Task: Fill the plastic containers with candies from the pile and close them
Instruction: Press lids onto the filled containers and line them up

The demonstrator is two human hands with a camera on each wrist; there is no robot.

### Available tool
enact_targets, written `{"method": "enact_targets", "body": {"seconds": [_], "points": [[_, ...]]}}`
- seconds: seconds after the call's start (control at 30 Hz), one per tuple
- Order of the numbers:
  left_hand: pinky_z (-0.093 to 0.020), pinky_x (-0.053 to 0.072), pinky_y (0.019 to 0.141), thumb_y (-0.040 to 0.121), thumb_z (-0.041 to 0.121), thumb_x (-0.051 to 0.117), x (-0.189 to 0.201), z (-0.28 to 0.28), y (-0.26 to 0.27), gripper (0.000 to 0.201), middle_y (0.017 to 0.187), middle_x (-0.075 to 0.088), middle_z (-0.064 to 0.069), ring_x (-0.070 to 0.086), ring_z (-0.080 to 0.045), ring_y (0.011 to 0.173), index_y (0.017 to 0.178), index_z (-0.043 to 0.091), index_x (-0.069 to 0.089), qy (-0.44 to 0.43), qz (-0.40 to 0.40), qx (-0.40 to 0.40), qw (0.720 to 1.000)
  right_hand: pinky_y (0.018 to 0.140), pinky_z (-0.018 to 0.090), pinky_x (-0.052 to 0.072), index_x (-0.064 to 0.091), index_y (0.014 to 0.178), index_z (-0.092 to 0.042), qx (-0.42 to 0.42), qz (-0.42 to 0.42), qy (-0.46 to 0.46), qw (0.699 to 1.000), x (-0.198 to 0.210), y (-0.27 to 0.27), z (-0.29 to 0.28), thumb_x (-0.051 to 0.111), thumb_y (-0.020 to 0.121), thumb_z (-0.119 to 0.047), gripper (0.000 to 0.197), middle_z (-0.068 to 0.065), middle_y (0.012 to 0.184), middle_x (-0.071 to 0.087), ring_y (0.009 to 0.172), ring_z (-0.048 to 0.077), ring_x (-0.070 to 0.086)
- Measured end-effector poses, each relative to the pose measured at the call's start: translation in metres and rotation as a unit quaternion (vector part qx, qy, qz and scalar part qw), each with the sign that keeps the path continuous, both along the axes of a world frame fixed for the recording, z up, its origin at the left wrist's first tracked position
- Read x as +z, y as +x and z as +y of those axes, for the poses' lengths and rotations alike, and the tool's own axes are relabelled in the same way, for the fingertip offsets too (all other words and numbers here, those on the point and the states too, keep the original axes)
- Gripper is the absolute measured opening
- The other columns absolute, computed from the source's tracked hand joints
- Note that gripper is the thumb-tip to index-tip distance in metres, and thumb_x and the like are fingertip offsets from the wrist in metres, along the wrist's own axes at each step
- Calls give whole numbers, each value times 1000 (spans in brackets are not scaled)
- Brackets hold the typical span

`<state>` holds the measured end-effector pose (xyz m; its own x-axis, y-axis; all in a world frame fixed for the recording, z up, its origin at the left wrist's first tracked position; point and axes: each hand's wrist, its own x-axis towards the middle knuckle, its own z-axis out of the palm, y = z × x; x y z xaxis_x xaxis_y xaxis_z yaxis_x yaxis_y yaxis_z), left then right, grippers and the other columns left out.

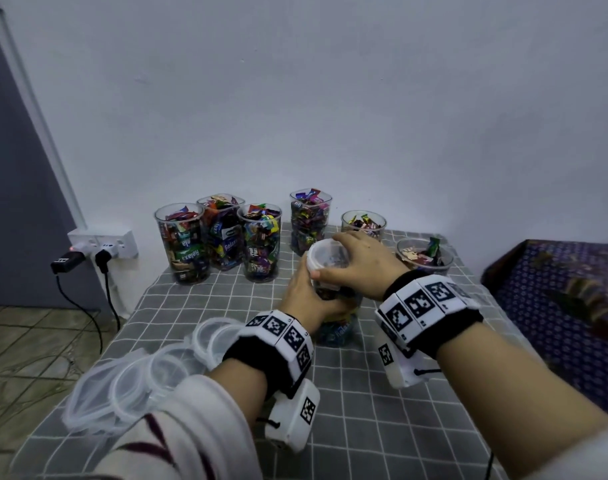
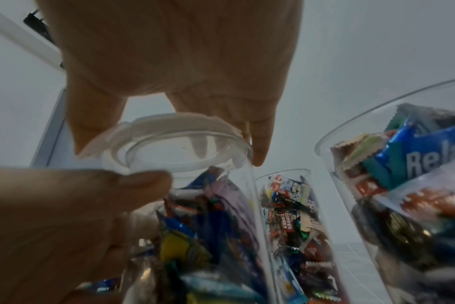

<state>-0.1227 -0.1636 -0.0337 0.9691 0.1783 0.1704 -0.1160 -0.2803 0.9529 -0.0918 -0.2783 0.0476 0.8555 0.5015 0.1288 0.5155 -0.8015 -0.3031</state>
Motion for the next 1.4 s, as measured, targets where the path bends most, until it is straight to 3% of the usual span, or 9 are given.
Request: {"method": "enact_targets", "body": {"seconds": [0.1,0.3,0.4,0.53,0.63,0.83,0.93,1.23,1.4], "points": [[-42,45,101,45,38,78,4,-6,2,98,124,59,-1,56,-16,115,134,21,40,-30,-18,-21,999,106,34,30,37,142,-15,-8,-12,24,1000,-3,-1,-1,61,79,-58,80,6,143,38,130,22,36],[-42,48,97,59,18,80,-1,-5,3,84,122,60,1,58,-15,112,129,33,37,-58,-6,-26,998,104,32,32,37,142,-16,-8,-34,64,997,-3,-5,-1,64,78,-53,79,4,141,38,128,20,36],[-39,53,89,57,22,83,-7,-3,4,78,112,63,8,62,-10,102,120,42,42,-61,-2,-22,998,102,29,31,36,143,-17,-5,-37,92,995,-1,-7,-1,67,78,-48,79,4,139,36,127,18,34],[-11,50,66,67,9,81,-9,-1,5,71,100,61,14,59,14,80,118,39,42,-62,-12,-28,998,106,32,32,37,142,-16,-13,-22,75,997,0,-4,-2,66,77,-50,78,5,138,35,128,19,32],[-19,51,77,56,26,84,-5,3,6,78,107,60,10,60,1,93,117,42,37,-40,-10,-27,999,107,34,30,37,142,-18,-19,-13,55,998,0,-1,-2,64,77,-54,79,4,137,35,128,19,29],[-19,47,88,41,40,77,-1,1,19,94,117,57,11,56,-4,108,125,33,36,-45,-30,-56,997,108,34,28,34,143,-15,-18,29,67,997,-4,6,1,64,79,-49,78,4,142,34,130,21,30],[-31,50,93,43,36,82,-9,2,24,97,121,59,5,58,-12,113,130,28,39,-44,-21,-61,997,110,34,26,31,145,-15,-13,43,93,995,-10,6,-3,68,75,-54,89,2,145,33,132,19,29],[-40,53,89,41,34,85,-19,13,25,84,112,67,8,62,-13,106,116,44,48,-58,8,-73,996,108,31,30,23,146,-11,-18,86,151,985,-12,6,-10,81,64,-46,106,3,143,35,129,17,35],[-28,54,83,40,32,85,-17,14,25,84,112,67,5,62,-13,106,115,39,49,-65,14,-82,994,101,30,35,28,142,-10,-11,95,119,988,-7,9,-11,82,64,-43,101,4,135,39,121,17,40]]}}
